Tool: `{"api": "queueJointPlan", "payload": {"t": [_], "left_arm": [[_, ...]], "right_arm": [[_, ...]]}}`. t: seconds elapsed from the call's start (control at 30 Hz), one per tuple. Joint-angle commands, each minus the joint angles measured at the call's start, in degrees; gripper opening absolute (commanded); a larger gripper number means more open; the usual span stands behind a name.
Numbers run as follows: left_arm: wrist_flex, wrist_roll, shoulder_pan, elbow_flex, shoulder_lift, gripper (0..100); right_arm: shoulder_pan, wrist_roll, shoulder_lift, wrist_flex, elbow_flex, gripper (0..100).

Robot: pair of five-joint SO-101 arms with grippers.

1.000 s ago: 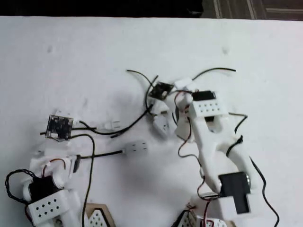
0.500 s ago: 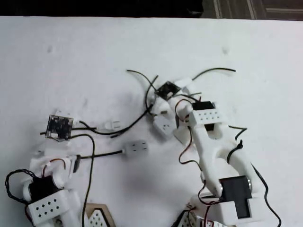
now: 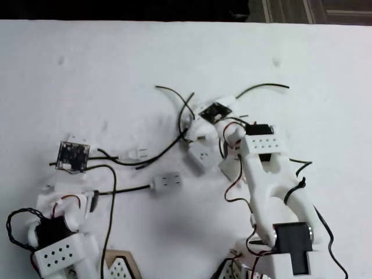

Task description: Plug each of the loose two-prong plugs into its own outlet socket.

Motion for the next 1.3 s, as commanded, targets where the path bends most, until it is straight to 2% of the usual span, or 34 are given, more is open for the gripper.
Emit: {"api": "queueJointPlan", "payload": {"t": [0.0,0.2,0.4,0.57,0.87,1.03,1.27], "left_arm": [[-1.05,0.53,-0.04,-0.26,-0.48,28],[-1.05,0.53,-0.04,-0.26,-0.48,28],[-1.05,0.53,-0.13,-0.26,-0.48,28],[-1.05,0.53,-0.13,-0.26,-0.48,28],[-1.05,0.53,-0.13,-0.26,-0.48,28],[-1.05,0.53,-0.13,-0.26,-0.48,28],[-1.05,0.53,-0.13,-0.26,-0.48,28]], "right_arm": [[0.75,-0.35,-2.15,0.31,-1.76,12.1],[0.31,-0.53,-1.36,-3.30,-1.49,12.0],[-0.84,-0.44,5.58,-3.65,-1.85,11.8],[-0.57,-0.44,6.29,-3.47,-3.25,5.3],[-2.51,-0.35,6.55,-3.30,-2.99,1.5],[-5.14,-0.35,6.55,-3.21,-2.90,3.1],[-5.23,-0.35,6.64,-3.03,-2.90,3.1]]}}
